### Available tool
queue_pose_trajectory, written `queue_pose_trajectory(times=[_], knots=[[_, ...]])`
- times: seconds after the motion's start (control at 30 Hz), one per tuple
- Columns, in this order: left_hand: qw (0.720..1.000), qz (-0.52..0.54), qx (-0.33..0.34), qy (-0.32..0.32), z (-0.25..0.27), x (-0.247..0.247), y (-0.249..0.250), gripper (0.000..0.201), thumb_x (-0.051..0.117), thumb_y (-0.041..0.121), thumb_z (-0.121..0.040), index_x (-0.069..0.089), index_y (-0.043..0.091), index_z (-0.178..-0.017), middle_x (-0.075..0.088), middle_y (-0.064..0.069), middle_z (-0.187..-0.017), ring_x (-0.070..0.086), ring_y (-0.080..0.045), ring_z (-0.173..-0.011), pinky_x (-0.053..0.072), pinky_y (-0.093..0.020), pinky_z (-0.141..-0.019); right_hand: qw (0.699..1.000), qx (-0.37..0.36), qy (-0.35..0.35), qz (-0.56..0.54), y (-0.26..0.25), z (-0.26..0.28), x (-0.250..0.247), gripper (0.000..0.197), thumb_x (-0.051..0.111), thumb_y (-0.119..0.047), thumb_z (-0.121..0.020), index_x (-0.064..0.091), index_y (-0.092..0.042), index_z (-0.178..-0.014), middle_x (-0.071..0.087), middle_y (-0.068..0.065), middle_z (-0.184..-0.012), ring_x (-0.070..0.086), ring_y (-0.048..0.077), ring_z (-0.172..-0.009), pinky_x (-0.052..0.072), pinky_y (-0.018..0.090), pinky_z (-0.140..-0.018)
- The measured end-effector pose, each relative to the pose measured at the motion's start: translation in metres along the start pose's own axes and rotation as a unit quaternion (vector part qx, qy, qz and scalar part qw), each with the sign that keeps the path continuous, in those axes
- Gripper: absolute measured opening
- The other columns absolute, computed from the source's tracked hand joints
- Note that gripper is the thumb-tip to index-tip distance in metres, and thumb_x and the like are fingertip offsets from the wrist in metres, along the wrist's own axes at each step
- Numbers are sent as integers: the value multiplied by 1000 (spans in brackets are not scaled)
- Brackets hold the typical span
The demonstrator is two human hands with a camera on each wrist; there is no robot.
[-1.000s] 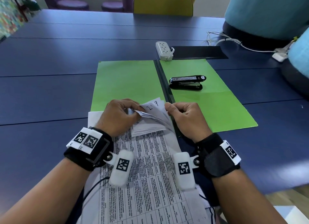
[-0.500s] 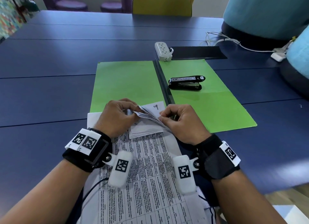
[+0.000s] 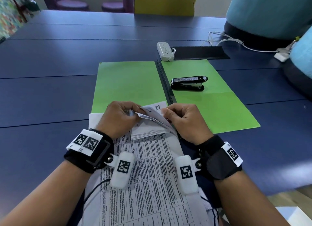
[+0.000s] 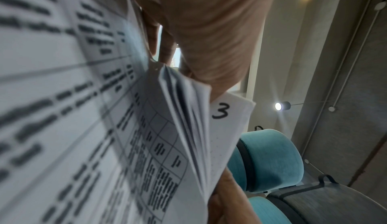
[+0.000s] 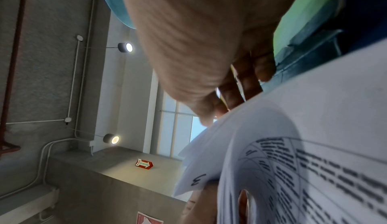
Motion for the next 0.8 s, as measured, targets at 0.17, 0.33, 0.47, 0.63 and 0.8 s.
queue_pose_trajectory(times=[0.17, 0.33, 0.47, 0.63, 0.8], knots=[[1000, 7, 2, -9, 1, 0, 1, 34, 77, 2, -81, 78, 34, -68, 78, 12, -89, 74, -18, -86, 59, -23, -77, 997, 47, 62, 21, 16, -5, -9, 20, 81, -21, -80, 74, -16, -98, 63, -6, -73, 52, 4, -63, 50, 18, -64], [1000, 7, 7, -12, 2, 0, 4, 43, 77, 2, -81, 77, 41, -66, 78, 12, -89, 73, -10, -85, 57, -18, -76, 996, 57, 50, 36, 19, -6, -6, 23, 82, -24, -79, 75, -15, -99, 62, -7, -71, 50, 2, -58, 46, 20, -62], [1000, 9, 7, -9, 2, 0, 4, 36, 77, 2, -81, 78, 36, -67, 79, 10, -89, 73, -11, -85, 57, -20, -78, 997, 55, 43, 37, 20, -5, -6, 22, 81, -25, -80, 75, -16, -99, 62, -9, -69, 51, 0, -57, 44, 17, -61], [1000, 3, 8, 1, 1, 0, 3, 38, 77, -2, -79, 78, 34, -68, 78, 11, -89, 73, -11, -85, 58, -20, -78, 997, 47, 41, 35, 18, -5, -6, 10, 82, -21, -79, 77, -16, -86, 64, -10, -65, 50, -4, -52, 41, 13, -56], [1000, -3, -3, 6, 0, -1, 0, 30, 80, 1, -78, 78, 29, -70, 76, 15, -99, 70, -2, -92, 54, -19, -84, 998, 33, 20, 50, 14, -5, -3, 2, 78, -16, -82, 78, -18, -82, 73, -1, -81, 66, 18, -74, 55, 31, -69]])
Point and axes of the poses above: each hand's wrist, its own z-axis away from the middle knuckle, its own x-axis out of the palm, y = z × x, the point moved 6 cm from there along -z, towards the middle knuckle
